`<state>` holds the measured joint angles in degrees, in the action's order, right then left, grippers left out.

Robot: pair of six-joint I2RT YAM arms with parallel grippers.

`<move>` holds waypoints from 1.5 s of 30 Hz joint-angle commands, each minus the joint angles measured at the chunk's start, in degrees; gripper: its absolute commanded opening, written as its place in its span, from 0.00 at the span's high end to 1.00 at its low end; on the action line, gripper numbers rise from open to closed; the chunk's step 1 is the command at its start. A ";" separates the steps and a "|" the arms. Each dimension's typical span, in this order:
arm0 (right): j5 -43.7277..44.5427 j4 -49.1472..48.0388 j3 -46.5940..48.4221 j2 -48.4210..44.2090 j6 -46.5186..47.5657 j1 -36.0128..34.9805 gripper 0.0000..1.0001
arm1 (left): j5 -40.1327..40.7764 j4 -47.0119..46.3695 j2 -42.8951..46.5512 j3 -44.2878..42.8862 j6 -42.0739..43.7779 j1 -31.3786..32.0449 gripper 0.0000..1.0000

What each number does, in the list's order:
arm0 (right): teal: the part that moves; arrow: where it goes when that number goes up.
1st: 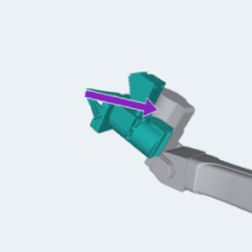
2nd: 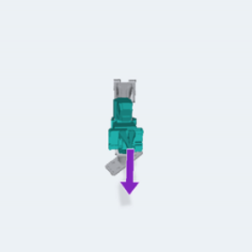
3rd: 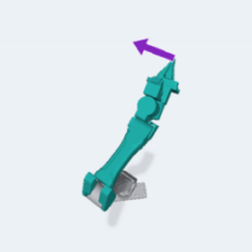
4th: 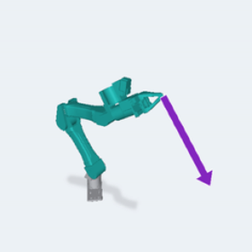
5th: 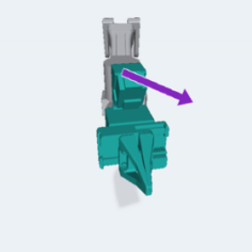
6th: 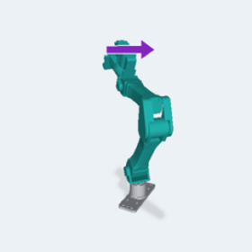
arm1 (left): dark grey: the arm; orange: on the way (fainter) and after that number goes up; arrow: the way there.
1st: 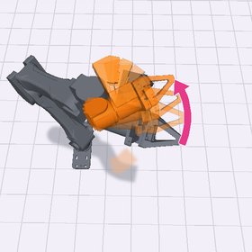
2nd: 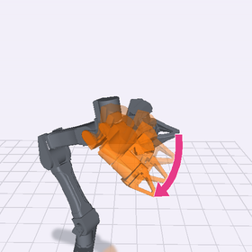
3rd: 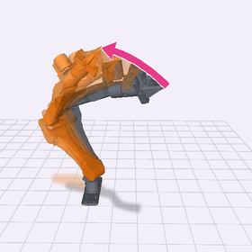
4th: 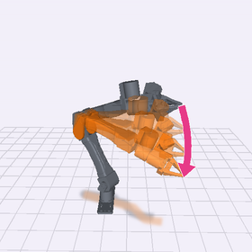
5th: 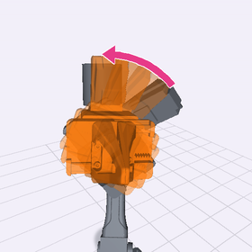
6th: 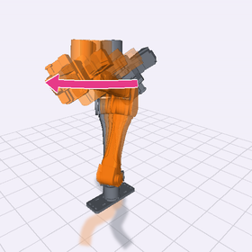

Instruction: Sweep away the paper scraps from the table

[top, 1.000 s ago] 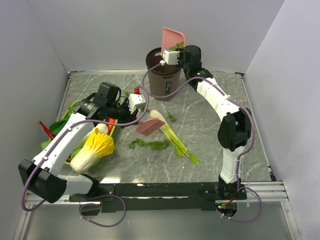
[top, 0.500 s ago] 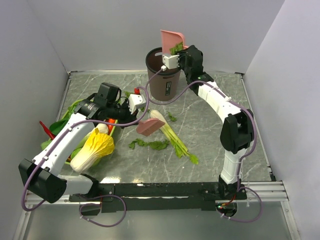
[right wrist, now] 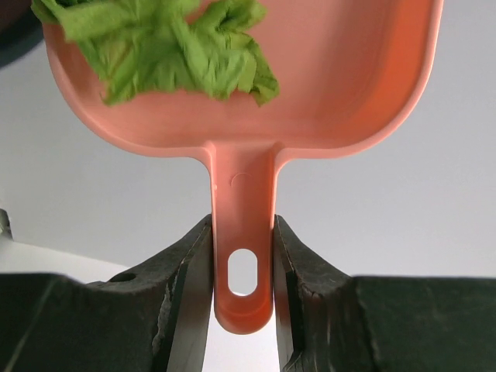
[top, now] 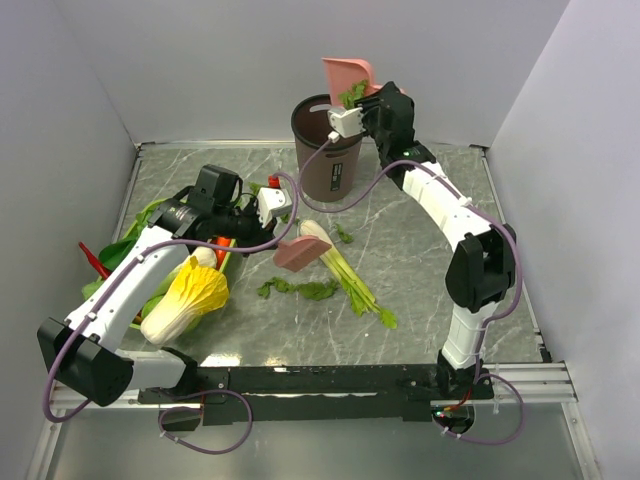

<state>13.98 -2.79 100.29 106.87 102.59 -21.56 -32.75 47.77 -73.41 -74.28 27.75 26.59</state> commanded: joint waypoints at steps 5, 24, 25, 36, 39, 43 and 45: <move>5.11 -4.79 6.16 0.82 8.74 -0.23 1.00 | -3.63 -1.98 -1.74 -2.79 -0.32 -0.13 0.99; 3.25 6.21 7.55 -3.77 -18.72 1.88 1.00 | -3.28 -2.50 -2.97 -5.00 -0.15 -0.13 0.99; 3.08 6.30 7.81 -4.64 -21.00 1.79 1.00 | -3.37 -2.33 -2.88 -4.91 -0.15 -0.13 0.99; -11.06 18.71 1.26 -22.53 -66.44 6.09 1.00 | -5.47 -2.07 -5.52 -7.28 -0.59 0.04 0.99; -20.38 13.25 -12.46 -33.43 -76.99 9.95 1.00 | -5.48 -2.41 -5.96 -8.25 -1.29 0.13 0.99; -22.50 15.17 -23.98 -42.52 -78.85 10.40 1.00 | -3.82 -1.19 -6.83 -10.26 0.11 0.74 0.99; -22.85 18.85 -29.17 -46.38 -79.38 11.10 1.00 | -3.02 -1.10 -6.92 -11.14 1.25 0.83 0.99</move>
<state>-3.51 13.08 78.74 65.14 30.52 -10.74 -35.20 47.68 -80.25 -81.52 27.35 26.85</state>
